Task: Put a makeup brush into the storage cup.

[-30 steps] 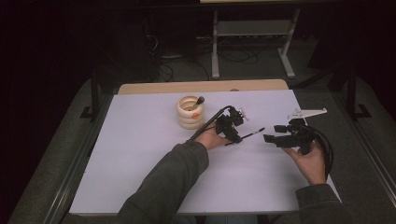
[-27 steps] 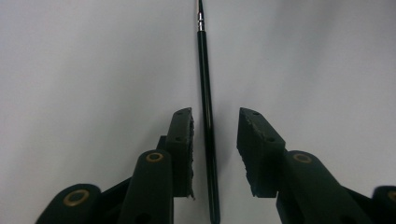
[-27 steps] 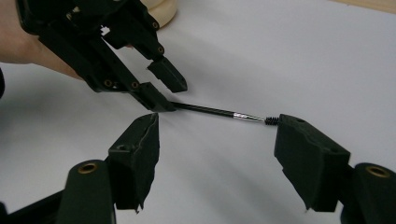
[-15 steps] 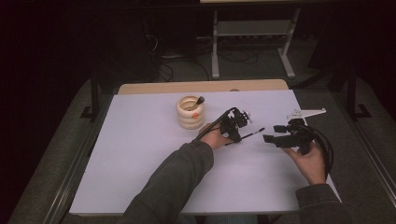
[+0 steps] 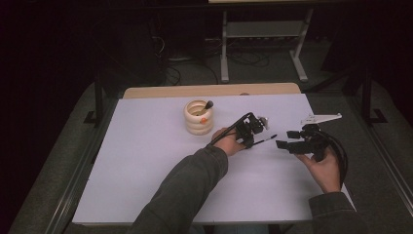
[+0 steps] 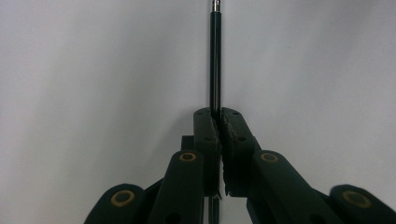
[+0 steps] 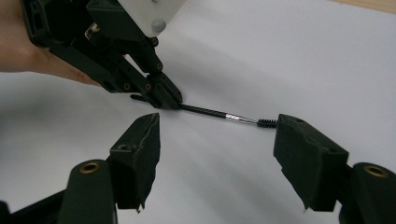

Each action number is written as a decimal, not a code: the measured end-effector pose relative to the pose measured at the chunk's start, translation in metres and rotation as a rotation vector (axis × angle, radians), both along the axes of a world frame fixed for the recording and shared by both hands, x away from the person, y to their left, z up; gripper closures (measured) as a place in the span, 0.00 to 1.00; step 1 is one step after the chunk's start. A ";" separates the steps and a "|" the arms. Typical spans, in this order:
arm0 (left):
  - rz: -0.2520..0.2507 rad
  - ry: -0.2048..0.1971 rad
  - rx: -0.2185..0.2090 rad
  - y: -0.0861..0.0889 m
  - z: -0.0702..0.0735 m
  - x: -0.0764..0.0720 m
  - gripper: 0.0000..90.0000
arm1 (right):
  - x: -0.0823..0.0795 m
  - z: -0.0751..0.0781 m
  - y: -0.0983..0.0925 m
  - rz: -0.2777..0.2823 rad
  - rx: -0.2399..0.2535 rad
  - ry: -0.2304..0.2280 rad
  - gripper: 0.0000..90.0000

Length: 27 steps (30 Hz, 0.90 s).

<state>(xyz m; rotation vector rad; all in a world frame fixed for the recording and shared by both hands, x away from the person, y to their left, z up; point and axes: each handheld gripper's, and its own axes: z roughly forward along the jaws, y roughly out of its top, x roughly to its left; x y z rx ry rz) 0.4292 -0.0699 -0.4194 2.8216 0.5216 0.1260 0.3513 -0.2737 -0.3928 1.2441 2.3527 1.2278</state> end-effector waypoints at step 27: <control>0.053 0.016 -0.183 0.045 0.025 -0.009 0.96 | -0.003 0.004 0.010 0.030 0.030 0.018 0.33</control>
